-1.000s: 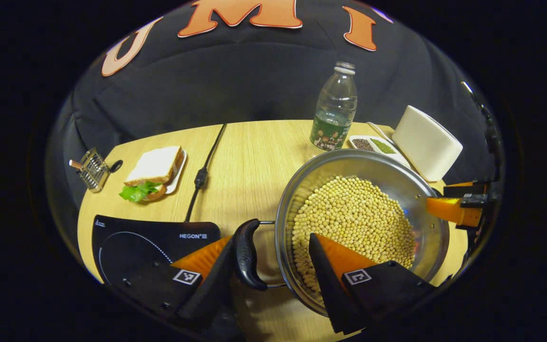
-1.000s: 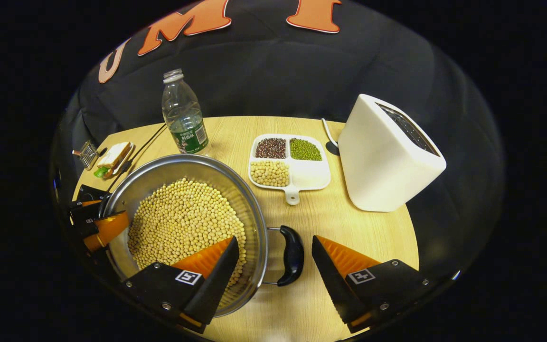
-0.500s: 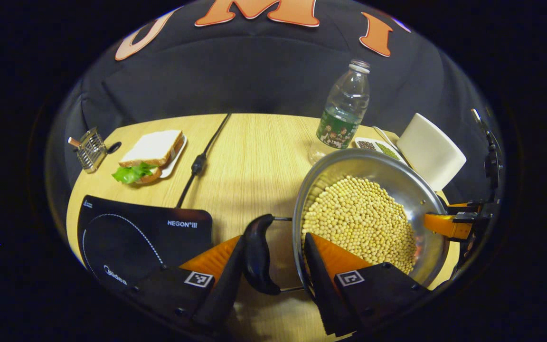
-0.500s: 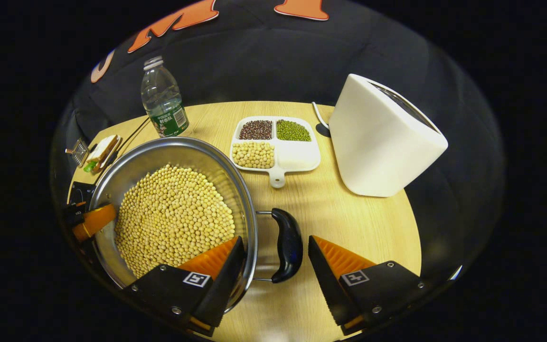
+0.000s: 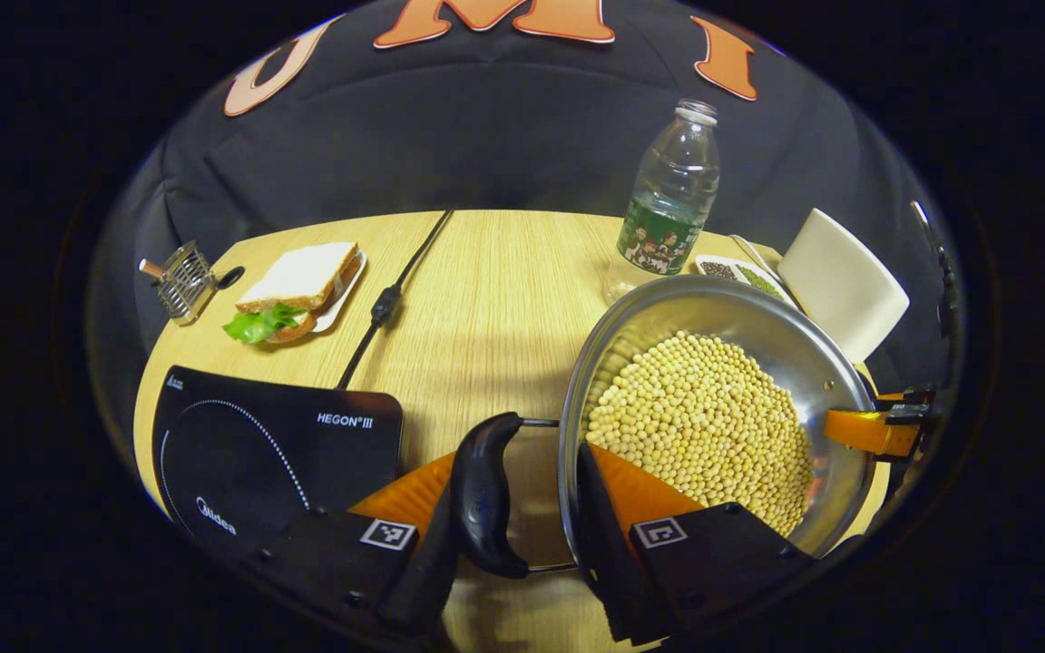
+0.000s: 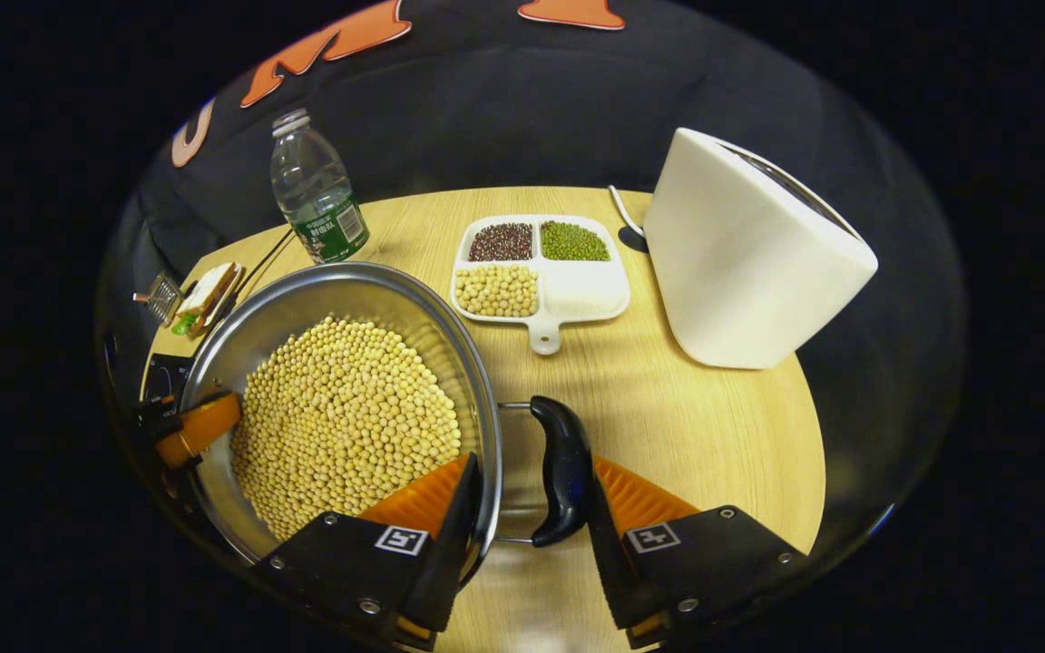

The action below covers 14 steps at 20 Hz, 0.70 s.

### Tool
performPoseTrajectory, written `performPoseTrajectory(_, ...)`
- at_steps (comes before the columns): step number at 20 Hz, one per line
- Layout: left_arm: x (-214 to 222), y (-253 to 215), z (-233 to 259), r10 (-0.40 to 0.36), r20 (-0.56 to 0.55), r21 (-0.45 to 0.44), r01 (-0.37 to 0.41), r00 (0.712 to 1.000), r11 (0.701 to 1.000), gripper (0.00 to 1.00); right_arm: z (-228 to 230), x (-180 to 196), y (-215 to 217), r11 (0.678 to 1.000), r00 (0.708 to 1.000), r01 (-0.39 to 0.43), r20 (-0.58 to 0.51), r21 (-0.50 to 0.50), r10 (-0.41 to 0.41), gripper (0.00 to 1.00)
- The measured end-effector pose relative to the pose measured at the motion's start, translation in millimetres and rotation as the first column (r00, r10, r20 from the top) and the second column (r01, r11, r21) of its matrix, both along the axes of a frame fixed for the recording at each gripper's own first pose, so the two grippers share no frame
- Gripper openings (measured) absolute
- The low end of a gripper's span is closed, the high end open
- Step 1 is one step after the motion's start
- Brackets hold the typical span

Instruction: First push the handle of the pot to place it horizontally, then grasp the pot with both hands and set it on the induction cooktop.

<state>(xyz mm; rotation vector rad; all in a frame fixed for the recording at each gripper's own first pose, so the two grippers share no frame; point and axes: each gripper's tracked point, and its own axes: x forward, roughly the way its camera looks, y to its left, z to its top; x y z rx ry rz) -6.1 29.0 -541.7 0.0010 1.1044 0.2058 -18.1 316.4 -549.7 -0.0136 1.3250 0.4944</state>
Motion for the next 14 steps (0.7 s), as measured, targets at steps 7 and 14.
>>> performPoseTrajectory(7, -17.9, 1.5, 23.9, 0.069, 0.006, 0.009, -0.069, 0.998, 0.998, 0.69, 4.8, 7.2, 1.2, 1.0, 1.0, 0.009, 0.011, 0.027, -0.009, 0.57)
performPoseTrajectory(14, -12.7, 8.6, 46.0, 0.048, 0.098, 0.037, -0.052, 0.994, 0.998, 0.68, 0.4, 5.5, 4.0, 0.999, 0.996, 0.023, 0.088, 0.043, -0.026, 0.52)
